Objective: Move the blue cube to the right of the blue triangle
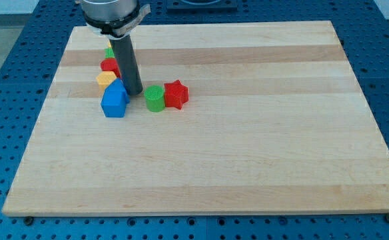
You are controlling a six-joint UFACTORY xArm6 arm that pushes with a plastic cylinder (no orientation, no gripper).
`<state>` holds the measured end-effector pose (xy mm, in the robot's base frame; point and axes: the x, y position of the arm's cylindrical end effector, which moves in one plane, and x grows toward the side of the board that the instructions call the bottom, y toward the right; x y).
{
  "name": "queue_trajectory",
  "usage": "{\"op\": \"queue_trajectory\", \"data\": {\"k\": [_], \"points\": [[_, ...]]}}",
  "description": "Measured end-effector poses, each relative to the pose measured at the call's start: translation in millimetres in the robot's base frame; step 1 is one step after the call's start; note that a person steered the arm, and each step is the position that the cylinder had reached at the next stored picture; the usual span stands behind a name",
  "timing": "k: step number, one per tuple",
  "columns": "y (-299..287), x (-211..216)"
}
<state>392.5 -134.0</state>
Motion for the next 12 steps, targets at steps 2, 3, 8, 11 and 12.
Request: {"op": "queue_trajectory", "data": {"k": [2,3,8,11,12], "points": [[-4,4],[0,7],[48,61],[-54,113],[-78,92]]}}
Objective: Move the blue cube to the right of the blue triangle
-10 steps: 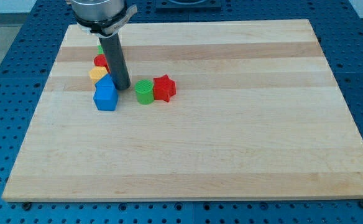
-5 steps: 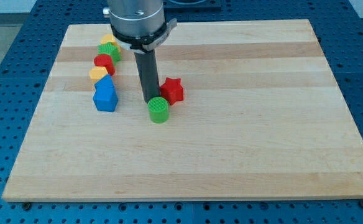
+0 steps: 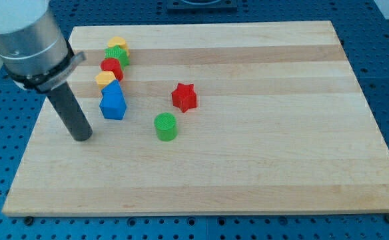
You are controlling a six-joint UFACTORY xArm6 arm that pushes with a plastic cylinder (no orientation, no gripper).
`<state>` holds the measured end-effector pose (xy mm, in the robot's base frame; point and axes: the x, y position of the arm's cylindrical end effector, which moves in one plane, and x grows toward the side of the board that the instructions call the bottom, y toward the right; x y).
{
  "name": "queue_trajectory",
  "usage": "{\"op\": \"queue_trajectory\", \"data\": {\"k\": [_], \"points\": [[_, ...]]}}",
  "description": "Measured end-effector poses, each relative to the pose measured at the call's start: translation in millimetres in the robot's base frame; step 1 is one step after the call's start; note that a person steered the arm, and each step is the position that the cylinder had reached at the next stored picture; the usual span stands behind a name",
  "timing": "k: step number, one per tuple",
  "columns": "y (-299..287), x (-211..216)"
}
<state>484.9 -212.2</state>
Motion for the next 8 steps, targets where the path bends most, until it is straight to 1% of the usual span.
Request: {"op": "queue_trajectory", "data": {"k": [1,2,6,8], "points": [[1,-28],[12,-44],[51,-45],[53,-19]]}}
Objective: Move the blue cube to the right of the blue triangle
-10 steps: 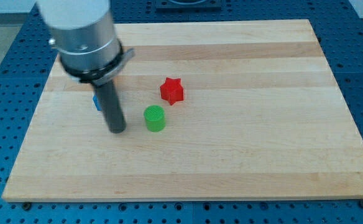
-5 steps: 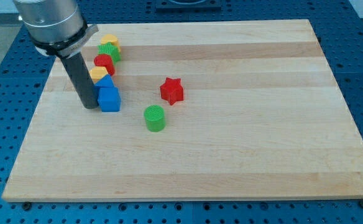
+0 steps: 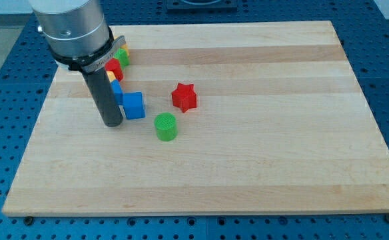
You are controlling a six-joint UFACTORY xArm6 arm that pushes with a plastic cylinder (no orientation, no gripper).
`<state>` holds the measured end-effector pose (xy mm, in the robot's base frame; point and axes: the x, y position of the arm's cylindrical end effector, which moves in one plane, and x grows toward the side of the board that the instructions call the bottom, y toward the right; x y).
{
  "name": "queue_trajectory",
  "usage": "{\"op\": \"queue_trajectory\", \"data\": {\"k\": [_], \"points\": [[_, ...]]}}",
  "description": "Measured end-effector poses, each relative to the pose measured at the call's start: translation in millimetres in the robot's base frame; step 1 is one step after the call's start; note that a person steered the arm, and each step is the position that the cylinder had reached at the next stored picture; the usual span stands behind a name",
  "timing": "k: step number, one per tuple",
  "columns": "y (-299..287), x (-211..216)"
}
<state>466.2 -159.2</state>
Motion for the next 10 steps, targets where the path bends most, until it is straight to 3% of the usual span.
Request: {"op": "queue_trajectory", "data": {"k": [3,10], "points": [[10,-30],[55,-24]]}}
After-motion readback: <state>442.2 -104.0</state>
